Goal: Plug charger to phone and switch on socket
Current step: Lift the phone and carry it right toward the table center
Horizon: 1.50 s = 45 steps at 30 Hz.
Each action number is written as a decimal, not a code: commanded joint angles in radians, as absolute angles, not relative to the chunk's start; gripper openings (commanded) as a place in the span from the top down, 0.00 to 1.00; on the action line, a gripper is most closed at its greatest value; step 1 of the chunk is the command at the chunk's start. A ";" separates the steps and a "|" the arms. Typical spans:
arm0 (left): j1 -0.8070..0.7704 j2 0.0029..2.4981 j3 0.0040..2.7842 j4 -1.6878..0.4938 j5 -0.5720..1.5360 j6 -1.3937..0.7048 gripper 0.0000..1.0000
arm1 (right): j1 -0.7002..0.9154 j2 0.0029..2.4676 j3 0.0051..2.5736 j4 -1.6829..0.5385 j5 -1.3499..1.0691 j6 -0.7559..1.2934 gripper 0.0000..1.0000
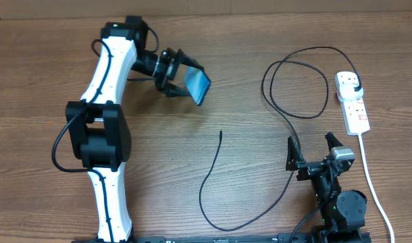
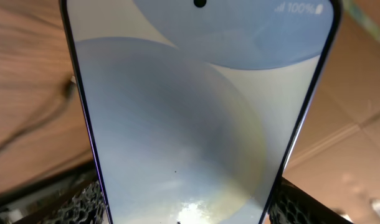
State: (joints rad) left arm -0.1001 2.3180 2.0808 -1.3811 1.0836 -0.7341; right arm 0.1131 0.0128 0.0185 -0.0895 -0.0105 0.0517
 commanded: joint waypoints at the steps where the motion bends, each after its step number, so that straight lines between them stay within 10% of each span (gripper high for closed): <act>1: -0.126 2.320 2.111 -1.397 1.279 -0.741 0.96 | 0.118 0.004 0.008 -0.084 -0.001 0.048 0.00; 45: -0.172 2.320 2.111 -1.474 1.335 -0.734 0.96 | 0.118 0.004 0.008 -0.084 -0.001 0.047 0.00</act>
